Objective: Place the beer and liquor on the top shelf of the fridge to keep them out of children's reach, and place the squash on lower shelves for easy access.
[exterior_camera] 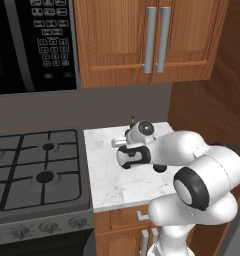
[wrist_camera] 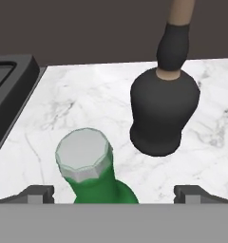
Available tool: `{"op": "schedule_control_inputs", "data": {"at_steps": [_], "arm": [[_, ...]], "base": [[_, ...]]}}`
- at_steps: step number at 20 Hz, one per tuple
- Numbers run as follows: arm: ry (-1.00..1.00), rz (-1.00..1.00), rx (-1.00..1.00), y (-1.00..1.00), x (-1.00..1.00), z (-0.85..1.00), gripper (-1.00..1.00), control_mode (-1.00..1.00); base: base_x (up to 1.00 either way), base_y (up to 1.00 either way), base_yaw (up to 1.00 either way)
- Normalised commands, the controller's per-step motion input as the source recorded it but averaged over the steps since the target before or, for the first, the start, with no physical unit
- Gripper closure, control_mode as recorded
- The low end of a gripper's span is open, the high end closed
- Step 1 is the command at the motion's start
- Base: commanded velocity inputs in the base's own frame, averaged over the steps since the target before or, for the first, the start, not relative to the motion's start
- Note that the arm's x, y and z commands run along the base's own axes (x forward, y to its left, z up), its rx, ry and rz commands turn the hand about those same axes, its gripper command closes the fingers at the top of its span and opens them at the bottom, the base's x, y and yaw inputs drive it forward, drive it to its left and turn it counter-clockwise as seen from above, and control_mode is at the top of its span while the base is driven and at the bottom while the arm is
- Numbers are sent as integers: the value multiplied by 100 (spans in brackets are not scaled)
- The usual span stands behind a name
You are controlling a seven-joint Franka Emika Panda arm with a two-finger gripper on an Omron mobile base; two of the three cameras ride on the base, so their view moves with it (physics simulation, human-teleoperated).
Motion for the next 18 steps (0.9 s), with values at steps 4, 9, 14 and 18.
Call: {"op": "schedule_control_inputs", "data": {"at_steps": [4,9,14,18], "arm": [[1,0,0,5,9,-6,-100,-100],[0,0,0,6,8,-7,-100,-100],[0,0,0,5,10,-6,100,-100],[0,0,0,0,3,0,100,-100]], "base": [[0,0,0],[0,0,0],[0,0,0],[0,0,0]]}}
